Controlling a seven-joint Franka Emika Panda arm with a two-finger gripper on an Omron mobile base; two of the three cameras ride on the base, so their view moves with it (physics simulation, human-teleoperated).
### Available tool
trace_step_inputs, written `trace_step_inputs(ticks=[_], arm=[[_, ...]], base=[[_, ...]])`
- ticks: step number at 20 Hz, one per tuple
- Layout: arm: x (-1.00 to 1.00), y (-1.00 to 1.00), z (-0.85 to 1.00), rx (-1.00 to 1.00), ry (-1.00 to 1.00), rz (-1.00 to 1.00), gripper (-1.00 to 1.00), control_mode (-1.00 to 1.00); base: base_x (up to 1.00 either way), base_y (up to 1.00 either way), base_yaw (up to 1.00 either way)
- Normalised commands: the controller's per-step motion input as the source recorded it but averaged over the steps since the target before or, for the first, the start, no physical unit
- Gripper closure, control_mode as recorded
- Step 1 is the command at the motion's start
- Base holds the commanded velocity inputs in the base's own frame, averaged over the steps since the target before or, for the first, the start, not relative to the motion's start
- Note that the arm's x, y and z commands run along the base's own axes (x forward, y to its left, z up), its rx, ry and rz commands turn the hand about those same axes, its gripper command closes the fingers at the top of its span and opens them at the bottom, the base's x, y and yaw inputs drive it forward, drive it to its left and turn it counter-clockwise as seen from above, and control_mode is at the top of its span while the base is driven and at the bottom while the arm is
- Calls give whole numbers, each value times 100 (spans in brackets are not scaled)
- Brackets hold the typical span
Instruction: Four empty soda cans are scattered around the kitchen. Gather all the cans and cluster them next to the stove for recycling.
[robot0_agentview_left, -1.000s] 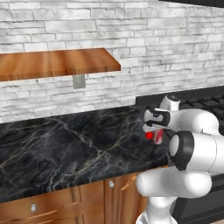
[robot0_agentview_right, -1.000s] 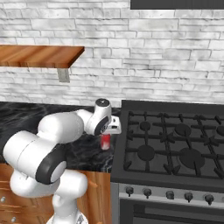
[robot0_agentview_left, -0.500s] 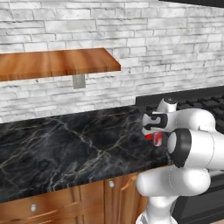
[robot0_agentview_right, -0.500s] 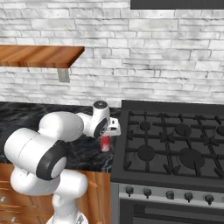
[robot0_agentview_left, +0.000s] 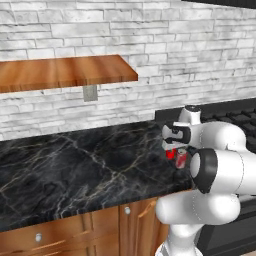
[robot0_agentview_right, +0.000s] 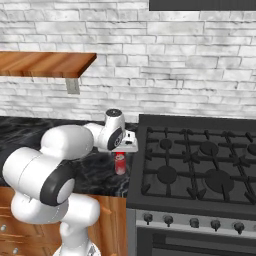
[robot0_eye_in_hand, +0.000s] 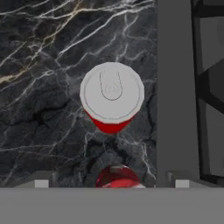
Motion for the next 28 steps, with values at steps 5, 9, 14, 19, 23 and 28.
trace_step_inputs(ticks=[5,9,14,19,23,28], arm=[[-23,-29,25,0,20,-4,-100,-100],[-47,-34,29,0,15,-1,-100,-100],[-32,-13,35,-2,10,0,-100,-100],[-50,-7,3,-4,-6,9,-100,-100],[-66,-1,-4,-1,-41,8,-100,-100],[-58,8,-14,-5,-46,7,-100,-100]], base=[[0,0,0],[0,0,0],[0,0,0],[0,0,0],[0,0,0],[0,0,0]])
